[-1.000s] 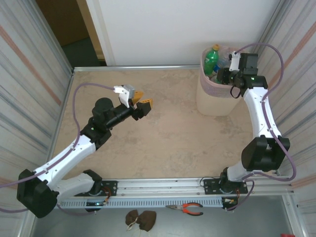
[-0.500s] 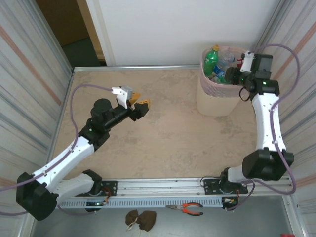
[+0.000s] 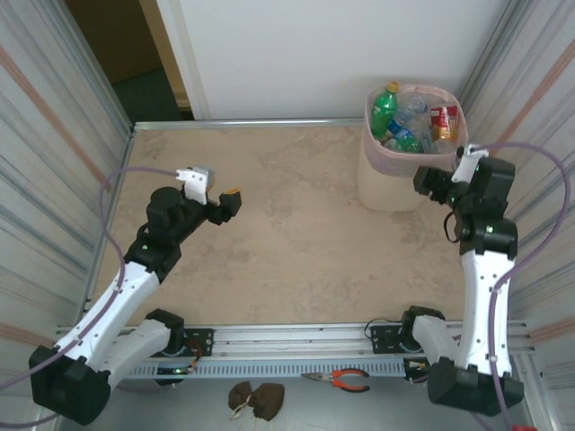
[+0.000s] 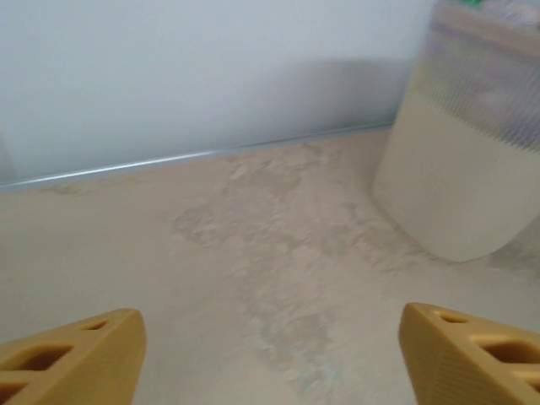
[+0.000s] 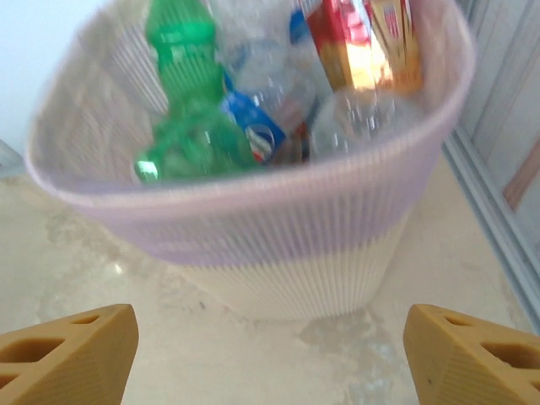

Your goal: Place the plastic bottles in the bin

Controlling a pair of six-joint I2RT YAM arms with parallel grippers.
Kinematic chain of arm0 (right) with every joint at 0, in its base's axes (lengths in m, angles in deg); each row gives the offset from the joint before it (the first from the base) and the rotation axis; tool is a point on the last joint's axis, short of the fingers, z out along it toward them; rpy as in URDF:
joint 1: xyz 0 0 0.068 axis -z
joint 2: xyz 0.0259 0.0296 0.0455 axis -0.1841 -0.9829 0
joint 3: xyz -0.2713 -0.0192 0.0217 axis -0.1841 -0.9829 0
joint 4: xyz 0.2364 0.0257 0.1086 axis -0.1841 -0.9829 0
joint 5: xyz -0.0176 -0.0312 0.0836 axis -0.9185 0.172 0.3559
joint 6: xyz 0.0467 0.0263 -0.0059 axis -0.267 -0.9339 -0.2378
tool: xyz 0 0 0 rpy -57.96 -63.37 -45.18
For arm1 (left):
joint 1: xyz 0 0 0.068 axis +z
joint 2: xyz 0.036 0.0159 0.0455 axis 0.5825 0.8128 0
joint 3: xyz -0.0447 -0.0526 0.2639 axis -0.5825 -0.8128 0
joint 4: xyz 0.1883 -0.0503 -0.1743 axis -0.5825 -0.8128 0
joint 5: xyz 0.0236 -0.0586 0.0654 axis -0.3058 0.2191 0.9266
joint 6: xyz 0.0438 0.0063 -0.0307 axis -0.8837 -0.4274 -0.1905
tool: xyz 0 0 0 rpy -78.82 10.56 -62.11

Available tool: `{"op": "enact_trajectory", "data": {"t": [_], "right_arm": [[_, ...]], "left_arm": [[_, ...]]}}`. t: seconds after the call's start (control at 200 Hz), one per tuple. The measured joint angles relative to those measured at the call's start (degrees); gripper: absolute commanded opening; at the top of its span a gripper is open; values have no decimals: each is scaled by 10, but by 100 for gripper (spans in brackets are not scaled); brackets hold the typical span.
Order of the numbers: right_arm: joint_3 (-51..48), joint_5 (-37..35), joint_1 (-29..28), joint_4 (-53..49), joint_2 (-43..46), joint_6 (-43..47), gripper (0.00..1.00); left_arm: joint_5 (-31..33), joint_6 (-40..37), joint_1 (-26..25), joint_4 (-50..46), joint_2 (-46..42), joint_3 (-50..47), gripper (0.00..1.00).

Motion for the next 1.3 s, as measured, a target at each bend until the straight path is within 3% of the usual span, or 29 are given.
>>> {"op": "enact_trajectory", "data": {"t": [0.12, 0.301, 0.536, 0.681, 0.972, 1.197, 1.298], "right_arm": [[-100, -7, 0, 45, 53, 0, 100], [-239, -37, -10, 140, 81, -2, 99], [-396, -116, -87, 324, 70, 7, 99], [-445, -155, -132, 451, -19, 27, 99], [-463, -158, -134, 687, -229, 33, 99], [-435, -123, -99, 813, -356, 27, 99], [-435, -108, -78, 824, -376, 18, 99]], "left_arm": [[33, -15, 23, -11, -3, -28, 99], [92, -32, 44, -15, -2, -70, 99], [152, -61, 83, 51, 31, -138, 99], [154, -73, 115, 121, 87, -174, 99], [125, -121, 120, 328, 213, -205, 98], [64, -122, 175, 443, 311, -208, 98], [39, -122, 179, 471, 347, -207, 99]]}}
